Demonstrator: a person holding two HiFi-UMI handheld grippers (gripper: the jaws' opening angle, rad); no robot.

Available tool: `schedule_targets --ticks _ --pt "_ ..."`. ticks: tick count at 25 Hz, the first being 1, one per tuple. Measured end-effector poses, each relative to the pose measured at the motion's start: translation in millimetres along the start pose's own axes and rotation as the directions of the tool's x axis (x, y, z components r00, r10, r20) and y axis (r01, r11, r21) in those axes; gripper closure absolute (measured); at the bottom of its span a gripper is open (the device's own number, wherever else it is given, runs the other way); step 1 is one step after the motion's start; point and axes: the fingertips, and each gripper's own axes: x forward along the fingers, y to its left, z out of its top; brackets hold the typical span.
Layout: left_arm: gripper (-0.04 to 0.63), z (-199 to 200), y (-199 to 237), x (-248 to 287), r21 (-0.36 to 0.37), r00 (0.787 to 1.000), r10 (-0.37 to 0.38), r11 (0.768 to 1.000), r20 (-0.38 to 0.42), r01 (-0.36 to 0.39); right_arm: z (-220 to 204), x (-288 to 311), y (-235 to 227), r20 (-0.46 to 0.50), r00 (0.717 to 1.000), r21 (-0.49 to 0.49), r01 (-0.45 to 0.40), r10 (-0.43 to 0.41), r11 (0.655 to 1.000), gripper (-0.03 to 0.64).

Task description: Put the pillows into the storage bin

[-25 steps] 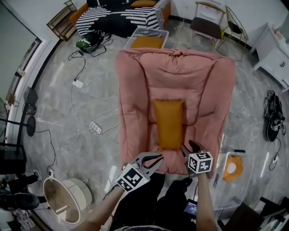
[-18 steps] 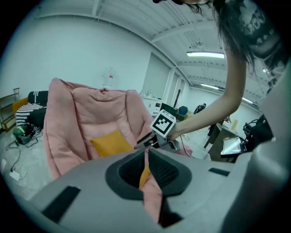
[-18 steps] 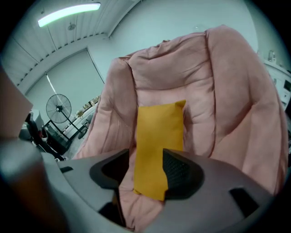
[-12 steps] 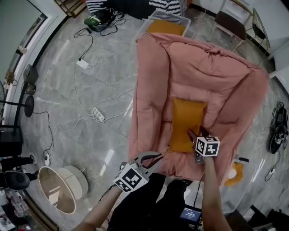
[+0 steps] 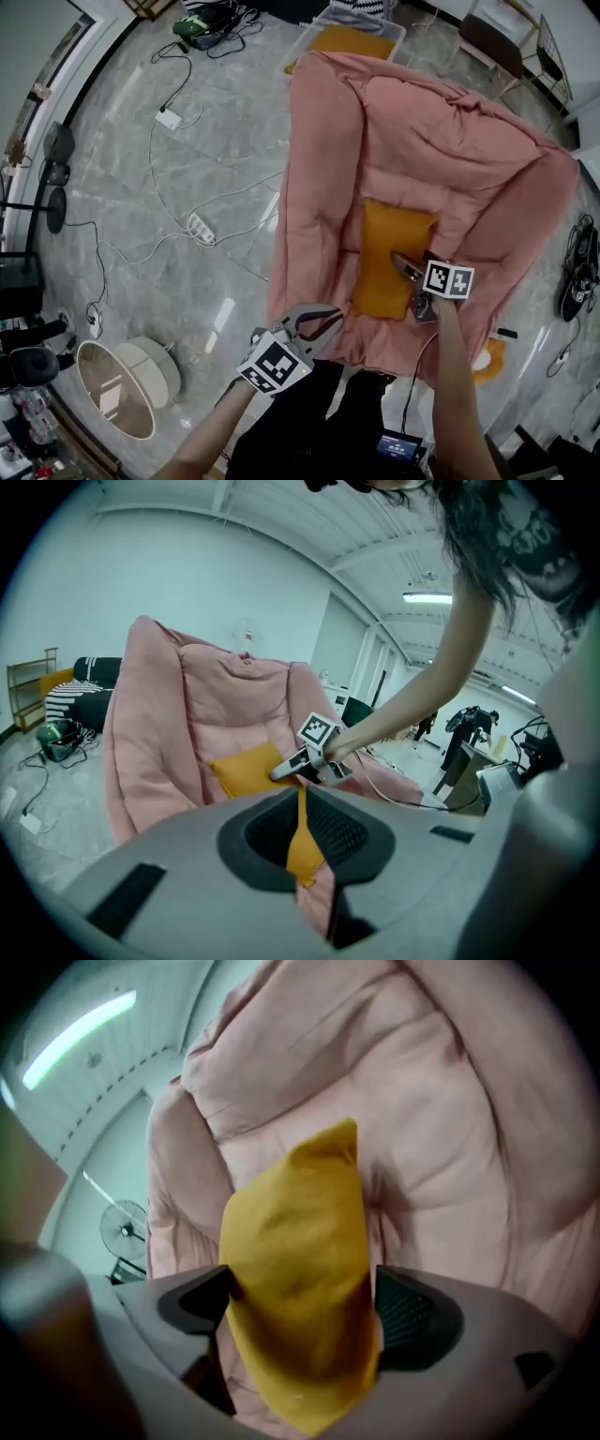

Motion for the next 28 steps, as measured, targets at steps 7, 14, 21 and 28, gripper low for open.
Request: schedule_targets --ticks 7,14,21,28 --pt "0.563 -4 -8 1 -0.001 1.0 -0.005 1.0 -0.013 0.005 -16 -5 16 -0.005 1.0 0.05 0.01 -0.01 0.999 0.253" --pt "0.563 33 -13 5 0.06 1.0 -0.016 0.998 0.023 0.015 -25 -44 55 0.017 0.999 -0.054 0.029 -0.028 0.998 0.279" --pt "0.563 75 -32 10 0.097 0.997 -0.037 0.995 0.074 0.03 -24 -112 85 0.142 0.99 0.013 -0.013 0.011 1.0 0.298" --pt "0.563 113 -86 15 0.152 0.987 -0.105 0.985 0.118 0.086 -25 -211 89 0.298 0.954 0.093 -0.007 -0.021 0.996 0.305"
